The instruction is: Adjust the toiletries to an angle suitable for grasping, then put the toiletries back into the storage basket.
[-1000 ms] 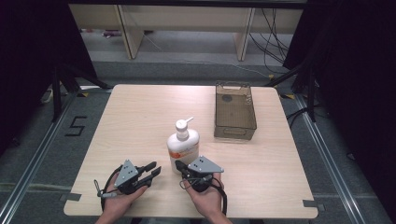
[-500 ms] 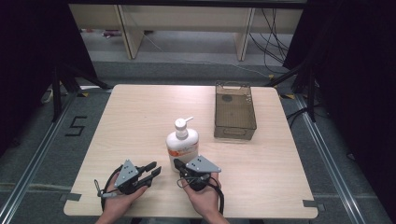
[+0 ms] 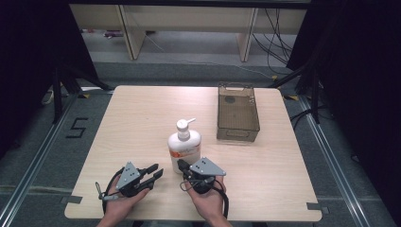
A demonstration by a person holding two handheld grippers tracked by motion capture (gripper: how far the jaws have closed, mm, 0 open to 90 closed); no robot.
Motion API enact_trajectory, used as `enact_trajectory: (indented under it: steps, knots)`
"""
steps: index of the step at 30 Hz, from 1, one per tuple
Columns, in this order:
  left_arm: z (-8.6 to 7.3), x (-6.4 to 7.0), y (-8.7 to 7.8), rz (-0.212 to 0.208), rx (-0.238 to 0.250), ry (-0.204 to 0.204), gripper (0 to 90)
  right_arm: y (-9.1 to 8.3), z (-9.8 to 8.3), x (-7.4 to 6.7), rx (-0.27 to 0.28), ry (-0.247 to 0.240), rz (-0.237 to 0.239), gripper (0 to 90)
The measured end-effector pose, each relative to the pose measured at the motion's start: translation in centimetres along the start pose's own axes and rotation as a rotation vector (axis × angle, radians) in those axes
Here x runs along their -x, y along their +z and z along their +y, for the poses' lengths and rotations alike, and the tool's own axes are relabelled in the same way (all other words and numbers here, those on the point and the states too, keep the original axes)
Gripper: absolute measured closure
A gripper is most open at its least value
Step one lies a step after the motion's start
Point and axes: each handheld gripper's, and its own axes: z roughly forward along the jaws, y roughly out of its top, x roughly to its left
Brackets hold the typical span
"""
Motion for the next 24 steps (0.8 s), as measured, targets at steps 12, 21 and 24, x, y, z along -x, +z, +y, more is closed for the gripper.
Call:
enact_trajectory:
  steps: [12,21,24]
  knots:
    - [0.0,-0.2,0.2,0.007,0.005,-0.010,64.6,-4.0,3.8,0.4,0.148,0.029,-0.164,55.0]
    - [0.0,-0.1,0.1,0.027,0.015,-0.013,62.8,-3.9,4.9,1.2,0.183,0.022,-0.231,43.6]
    - [0.0,-0.1,0.2,0.029,0.017,-0.010,62.2,-3.7,5.1,0.9,0.179,0.017,-0.219,43.2]
